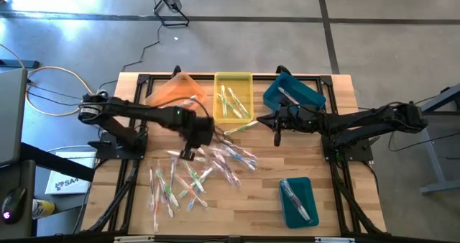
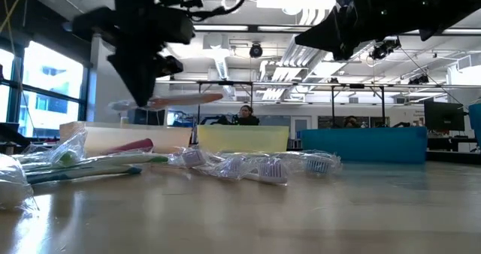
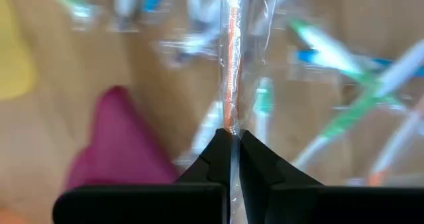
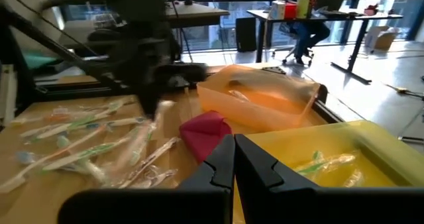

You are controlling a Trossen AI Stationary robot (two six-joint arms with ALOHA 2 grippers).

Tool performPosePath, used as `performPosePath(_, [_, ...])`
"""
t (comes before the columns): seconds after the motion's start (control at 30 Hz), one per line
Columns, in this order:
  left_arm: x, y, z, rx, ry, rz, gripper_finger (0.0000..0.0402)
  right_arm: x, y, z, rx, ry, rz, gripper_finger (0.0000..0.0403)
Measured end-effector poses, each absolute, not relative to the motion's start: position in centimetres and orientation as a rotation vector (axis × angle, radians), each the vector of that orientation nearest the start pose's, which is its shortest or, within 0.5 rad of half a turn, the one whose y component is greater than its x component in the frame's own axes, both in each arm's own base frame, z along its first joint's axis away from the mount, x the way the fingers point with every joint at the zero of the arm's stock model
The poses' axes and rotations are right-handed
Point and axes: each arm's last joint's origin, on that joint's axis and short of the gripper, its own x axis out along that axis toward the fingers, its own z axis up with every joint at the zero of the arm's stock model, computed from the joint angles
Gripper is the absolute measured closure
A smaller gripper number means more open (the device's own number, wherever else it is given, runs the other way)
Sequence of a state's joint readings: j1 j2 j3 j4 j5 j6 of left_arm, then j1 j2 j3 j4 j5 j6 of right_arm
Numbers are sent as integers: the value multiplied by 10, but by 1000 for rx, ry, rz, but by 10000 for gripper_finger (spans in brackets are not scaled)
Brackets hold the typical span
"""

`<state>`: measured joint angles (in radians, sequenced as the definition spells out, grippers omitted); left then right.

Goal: Pick & Place Toothbrushes
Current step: Put the orange toothbrush into the top blue bin

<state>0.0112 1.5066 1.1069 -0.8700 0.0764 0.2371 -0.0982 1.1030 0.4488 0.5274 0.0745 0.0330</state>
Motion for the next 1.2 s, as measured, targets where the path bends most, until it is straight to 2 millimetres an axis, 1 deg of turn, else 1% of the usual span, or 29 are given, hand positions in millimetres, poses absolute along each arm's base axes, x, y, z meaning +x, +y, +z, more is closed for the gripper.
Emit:
performPosePath(0.1, [283,22,236,147,1208,-226,398,226,-24,225,35,124,-170,401])
performPosePath(0.2, [287,40,238,150,1123,-262,398,227,-24,226,35,115,-168,401])
performPosePath(0.4, [293,74,246,140,903,-329,398,227,-23,227,36,109,-140,401])
performPosePath(0.53, [297,92,254,127,746,-352,398,227,-23,228,36,98,-138,401])
performPosePath(0.67, [301,104,264,133,579,-394,398,227,-22,231,34,65,-133,401])
performPosePath(0.8, [305,114,275,145,433,-410,398,227,-22,239,16,-11,-137,401])
performPosePath(1.0, [311,117,287,174,303,-405,398,227,-22,246,-14,-84,-139,399])
performPosePath(1.1, [312,117,289,176,293,-401,398,227,-22,247,-25,-97,-143,377])
performPosePath(1.2, [312,117,288,175,294,-401,398,227,-22,248,-22,-100,-165,332])
